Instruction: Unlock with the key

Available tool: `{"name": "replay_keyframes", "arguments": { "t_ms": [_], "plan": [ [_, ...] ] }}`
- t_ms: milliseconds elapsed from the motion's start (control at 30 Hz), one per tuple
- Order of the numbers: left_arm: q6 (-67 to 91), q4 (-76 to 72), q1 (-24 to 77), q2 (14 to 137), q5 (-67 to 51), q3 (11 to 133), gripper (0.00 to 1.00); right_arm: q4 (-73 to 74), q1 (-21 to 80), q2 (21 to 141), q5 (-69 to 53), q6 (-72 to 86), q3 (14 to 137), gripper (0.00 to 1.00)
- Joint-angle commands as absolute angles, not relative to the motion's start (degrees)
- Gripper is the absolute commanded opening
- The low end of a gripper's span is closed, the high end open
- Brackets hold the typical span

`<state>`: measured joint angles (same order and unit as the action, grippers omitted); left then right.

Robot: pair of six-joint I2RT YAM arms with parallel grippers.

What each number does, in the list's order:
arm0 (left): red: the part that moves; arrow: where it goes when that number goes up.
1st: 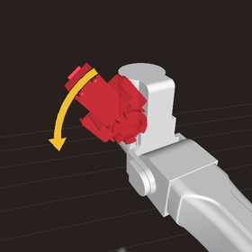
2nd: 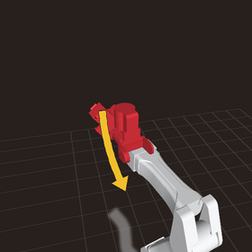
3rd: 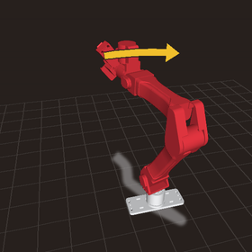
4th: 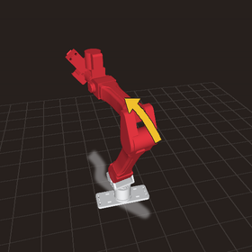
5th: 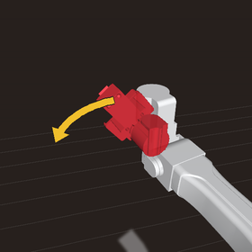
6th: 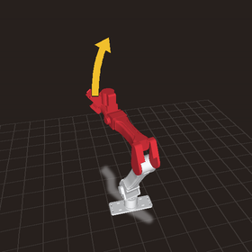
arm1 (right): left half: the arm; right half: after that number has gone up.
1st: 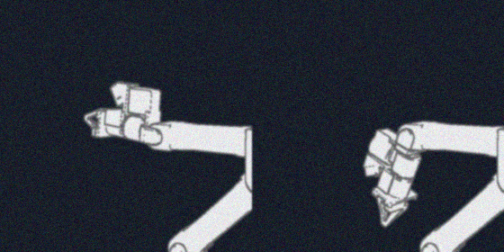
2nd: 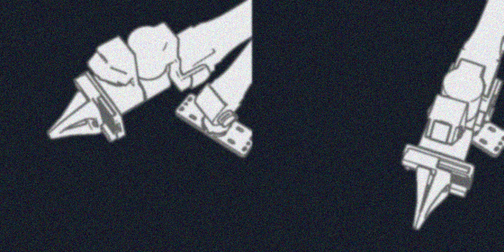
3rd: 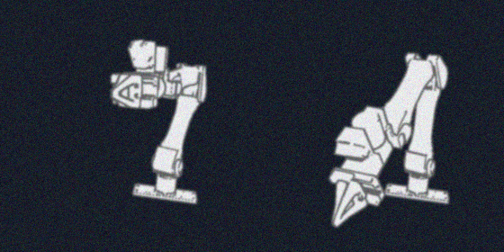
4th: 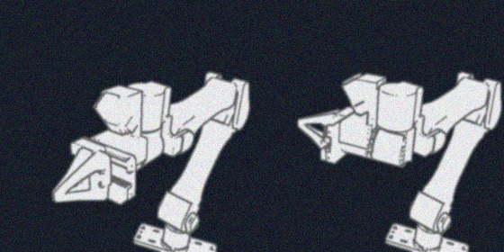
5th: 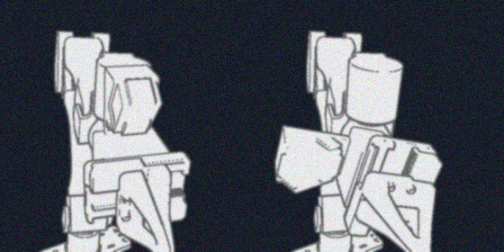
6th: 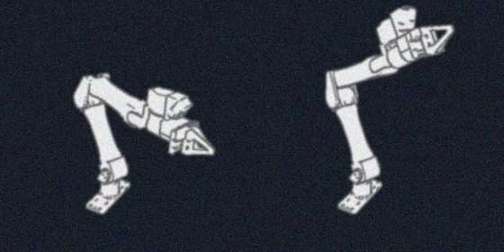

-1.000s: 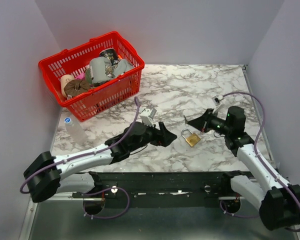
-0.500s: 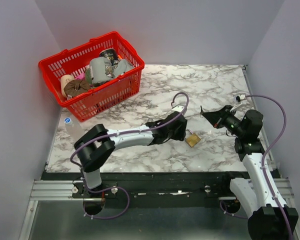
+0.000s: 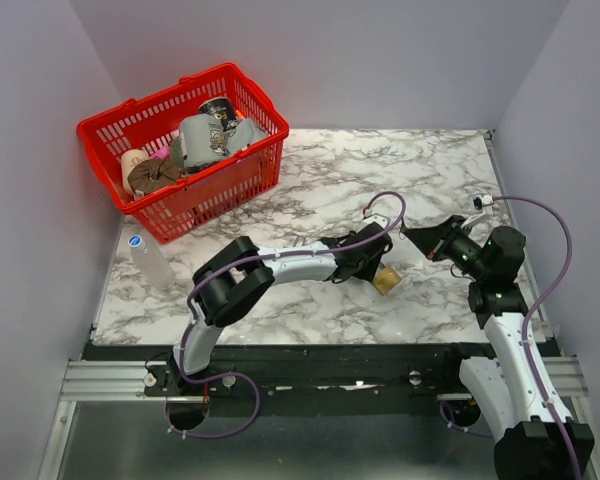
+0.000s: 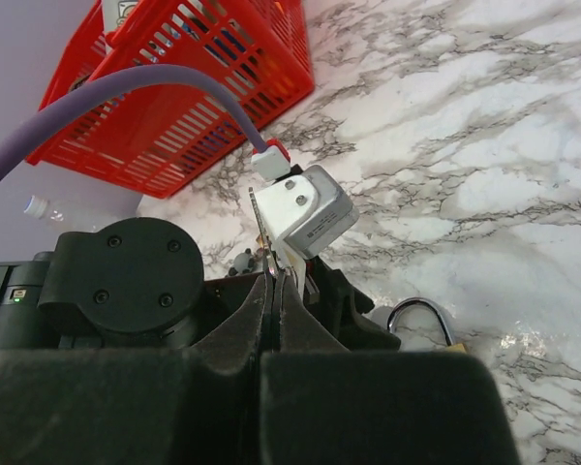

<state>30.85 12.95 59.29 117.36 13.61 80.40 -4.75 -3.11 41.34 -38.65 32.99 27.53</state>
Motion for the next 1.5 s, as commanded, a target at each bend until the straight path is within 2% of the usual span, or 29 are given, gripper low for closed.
{"name": "replay_keyframes", "arguments": {
  "t_ms": [0, 133, 200, 233, 300, 333, 467, 733, 1067, 1200, 1300, 1467],
  "plan": [
    [29.0, 13.3, 59.1, 119.3, 15.2, 82.2, 0.56, -7.2, -3.4, 40.5, -38.8, 34.2, 25.8, 0.01],
    [28.3, 13.8, 58.4, 120.8, 15.6, 83.0, 0.54, -7.6, -3.4, 40.3, -39.2, 34.5, 25.6, 0.01],
    [27.4, 14.1, 58.4, 121.3, 16.0, 83.0, 0.46, -7.5, -3.4, 40.3, -39.4, 34.6, 25.5, 0.01],
    [26.6, 14.1, 58.4, 121.4, 16.3, 82.9, 0.38, -7.5, -3.4, 40.3, -39.4, 34.6, 25.5, 0.01],
    [25.5, 14.6, 58.4, 121.7, 17.8, 82.4, 0.32, -7.6, -3.4, 40.3, -39.4, 34.6, 25.4, 0.01],
    [24.7, 15.0, 58.4, 121.9, 18.5, 82.4, 0.24, -7.5, -3.4, 40.3, -39.5, 34.7, 25.3, 0.01],
    [21.5, 15.5, 57.4, 121.3, 20.5, 80.2, 0.09, -7.5, -3.4, 40.3, -39.6, 34.7, 25.2, 0.01],
    [13.8, 12.2, 52.5, 117.2, 18.1, 74.8, 0.02, -7.4, -3.4, 40.4, -39.6, 34.5, 24.9, 0.01],
    [-2.3, 12.7, 48.7, 119.1, 10.7, 80.2, 0.03, -6.5, -3.4, 40.7, -40.1, 33.8, 24.6, 0.01],
    [-3.7, 12.6, 46.9, 120.9, 10.2, 83.1, 0.05, -5.9, -3.4, 40.5, -40.3, 33.2, 24.9, 0.01],
    [-2.8, 12.9, 46.6, 119.8, 10.6, 84.6, 0.2, -4.0, -3.4, 40.3, -39.6, 31.8, 25.4, 0.01],
    [3.1, 13.2, 46.6, 115.8, 11.3, 84.9, 0.54, -0.4, -3.4, 39.2, -39.1, 30.5, 24.3, 0.01]
  ]
}}
